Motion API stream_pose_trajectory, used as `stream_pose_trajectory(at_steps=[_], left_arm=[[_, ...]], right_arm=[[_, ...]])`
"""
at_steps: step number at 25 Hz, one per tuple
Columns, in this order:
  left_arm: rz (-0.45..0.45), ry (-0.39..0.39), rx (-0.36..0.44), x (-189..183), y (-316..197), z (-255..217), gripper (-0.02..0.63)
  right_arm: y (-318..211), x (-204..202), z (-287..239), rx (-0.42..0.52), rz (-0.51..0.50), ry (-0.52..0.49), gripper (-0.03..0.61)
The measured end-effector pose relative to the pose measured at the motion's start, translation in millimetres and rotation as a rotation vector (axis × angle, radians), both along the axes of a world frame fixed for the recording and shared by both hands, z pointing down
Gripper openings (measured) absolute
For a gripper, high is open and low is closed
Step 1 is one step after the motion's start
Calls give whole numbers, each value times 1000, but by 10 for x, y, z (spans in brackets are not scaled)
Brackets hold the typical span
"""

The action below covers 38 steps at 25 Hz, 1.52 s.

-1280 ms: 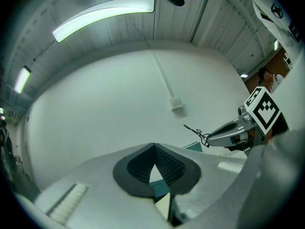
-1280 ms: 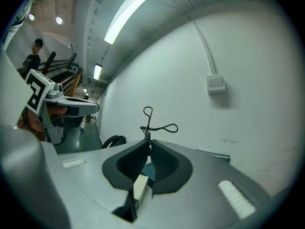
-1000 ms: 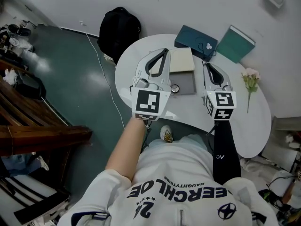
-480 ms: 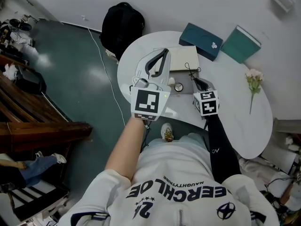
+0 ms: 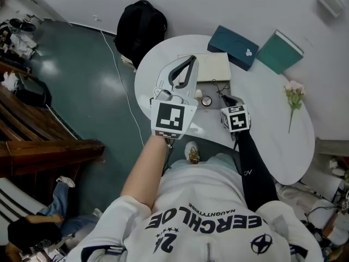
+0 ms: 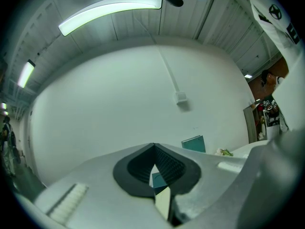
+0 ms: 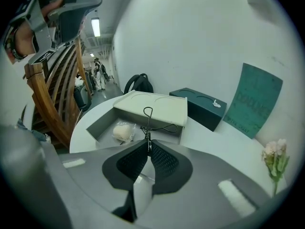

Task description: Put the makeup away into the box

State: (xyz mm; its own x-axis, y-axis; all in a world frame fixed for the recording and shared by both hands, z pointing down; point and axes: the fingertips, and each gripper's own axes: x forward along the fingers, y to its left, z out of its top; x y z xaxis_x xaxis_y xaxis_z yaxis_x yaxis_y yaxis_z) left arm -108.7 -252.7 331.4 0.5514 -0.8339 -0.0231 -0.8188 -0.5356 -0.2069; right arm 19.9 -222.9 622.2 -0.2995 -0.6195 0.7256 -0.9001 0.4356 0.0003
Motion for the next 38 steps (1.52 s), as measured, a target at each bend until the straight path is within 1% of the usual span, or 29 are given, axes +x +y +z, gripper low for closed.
stream_pose_trajectory(at_steps=[9, 12, 13, 14, 15, 21, 26, 29, 33, 38], left_arm=[[-1, 2, -4, -10, -60, 17, 2], [-4, 5, -5, -27, -69, 15, 2], [-4, 6, -5, -28, -69, 11, 2], [-4, 6, -5, -28, -68, 7, 2], [-4, 6, -5, -30, -68, 4, 2], [-1, 7, -1, -27, -56, -7, 2], [2, 13, -1, -28, -40, -15, 2], [3, 14, -1, -21, -29, -16, 2], [3, 18, 3, -35, -17, -51, 2], [-6, 24, 11, -62, -32, -119, 2]], right_arm=[[-26, -11, 55, -15, -3, 0, 55], [-42, -1, 39, -1, 11, 2, 57], [-53, 12, 23, 9, 19, 3, 77], [-60, 25, 10, 16, 24, 4, 155], [-66, 35, 1, 19, 25, 7, 196], [-54, 71, 4, 21, 29, 25, 166], [-12, 81, 13, 20, 33, 26, 161], [-10, 89, -29, 39, 37, 17, 161], [-57, 73, -238, 100, 45, -1, 158], [-186, 49, -718, 232, 39, -23, 160]])
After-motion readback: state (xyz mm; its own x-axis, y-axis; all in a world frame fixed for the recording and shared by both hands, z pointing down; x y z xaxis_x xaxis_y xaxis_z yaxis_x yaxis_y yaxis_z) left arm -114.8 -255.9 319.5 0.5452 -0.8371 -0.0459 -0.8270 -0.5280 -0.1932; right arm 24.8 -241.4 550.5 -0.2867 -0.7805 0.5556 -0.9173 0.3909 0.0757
